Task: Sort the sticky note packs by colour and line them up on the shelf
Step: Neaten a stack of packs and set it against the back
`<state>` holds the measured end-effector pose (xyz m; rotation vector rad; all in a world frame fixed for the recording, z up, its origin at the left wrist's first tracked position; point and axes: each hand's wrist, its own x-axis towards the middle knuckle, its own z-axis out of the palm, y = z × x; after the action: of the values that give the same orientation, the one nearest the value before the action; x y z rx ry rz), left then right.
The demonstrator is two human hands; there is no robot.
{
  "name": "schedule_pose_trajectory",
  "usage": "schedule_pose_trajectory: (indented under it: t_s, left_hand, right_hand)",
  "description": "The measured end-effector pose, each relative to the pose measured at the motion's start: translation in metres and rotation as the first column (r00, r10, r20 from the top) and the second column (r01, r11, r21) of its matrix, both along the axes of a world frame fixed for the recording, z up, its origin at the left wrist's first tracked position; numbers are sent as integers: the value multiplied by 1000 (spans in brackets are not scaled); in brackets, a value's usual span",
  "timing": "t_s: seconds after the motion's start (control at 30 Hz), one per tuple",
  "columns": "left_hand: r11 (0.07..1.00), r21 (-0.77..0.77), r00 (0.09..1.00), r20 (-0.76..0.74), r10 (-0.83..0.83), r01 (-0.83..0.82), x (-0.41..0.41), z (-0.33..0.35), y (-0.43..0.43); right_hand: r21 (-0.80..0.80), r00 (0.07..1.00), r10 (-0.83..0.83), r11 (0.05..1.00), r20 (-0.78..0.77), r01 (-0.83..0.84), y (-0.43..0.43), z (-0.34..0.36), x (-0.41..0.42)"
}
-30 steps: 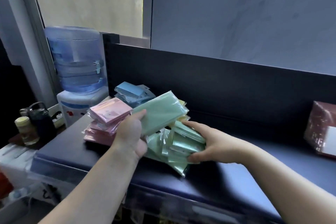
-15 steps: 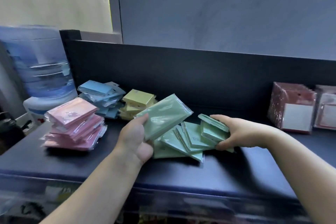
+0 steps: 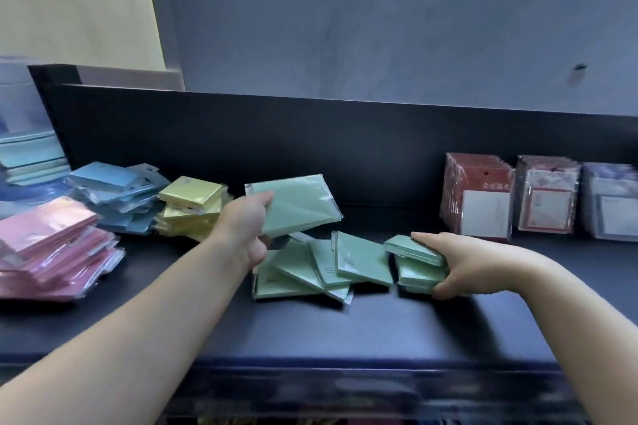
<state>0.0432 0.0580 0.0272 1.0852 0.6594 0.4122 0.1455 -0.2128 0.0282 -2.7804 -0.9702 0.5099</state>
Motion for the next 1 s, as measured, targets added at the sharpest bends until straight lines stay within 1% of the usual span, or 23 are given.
schedule_pose_trajectory:
  t_s: [0.1, 0.13, 0.17, 0.27, 0.33, 0.43, 0.5, 0.57, 0.7, 0.73, 0.77, 0.87, 0.93, 1.0]
  left_hand:
    - [996, 81, 999, 8, 31, -32, 18, 0, -5]
    - [994, 100, 999, 9, 38, -39, 24, -1, -6]
    - [993, 111, 999, 7, 38, -39, 30, -2, -7]
    - [994, 110, 1000, -3, 16, -15, 46, -3, -10]
    - [990, 141, 1000, -11, -9, 11, 54, -2, -13]
    - [979, 201, 999, -12, -35, 37, 61, -4, -6]
    - [976, 213, 999, -28, -36, 41, 61, -9, 3]
    - [978, 205, 999, -45, -24, 33, 58, -16, 10]
    - [982, 183, 996, -80, -31, 45, 51, -27, 23]
    - [981, 184, 996, -80, -40, 54, 51, -28, 24]
    - [980, 191, 996, -78, -49, 64, 51, -28, 26]
    - [973, 216, 996, -61, -64, 76, 53, -27, 26]
    - [973, 219, 997, -47, -63, 72, 53, -28, 26]
    - [973, 220, 997, -47, -57, 66, 53, -30, 28]
  right_hand:
    - [-110, 999, -5, 994, 49, 10, -10, 4, 4]
    - [-124, 998, 4, 992, 66, 4, -11, 6, 5]
    - [-108, 997, 18, 994, 81, -9, -9, 8, 5]
    - [43, 990, 67, 996, 123, -73, 7, 16, 2]
    - [61, 983, 133, 988, 123, -141, 25, 17, -1]
    - [-42, 972, 225, 974, 62, -223, 54, 9, -1]
    - [-70, 967, 253, 966, 25, -251, 67, 2, 2]
    - [-85, 961, 275, 959, 27, -272, 74, 0, 7]
    - [-238, 941, 333, 921, 63, -310, 69, 7, 14]
    - [-244, 934, 354, 912, 57, -330, 68, 9, 13]
    - [-215, 927, 370, 911, 52, -352, 70, 10, 11]
    - [-10, 900, 431, 902, 56, -432, 88, 4, -2]
    - [21, 875, 476, 877, 89, -479, 99, -4, -6]
    - [-21, 884, 457, 889, 99, -457, 100, -3, -4]
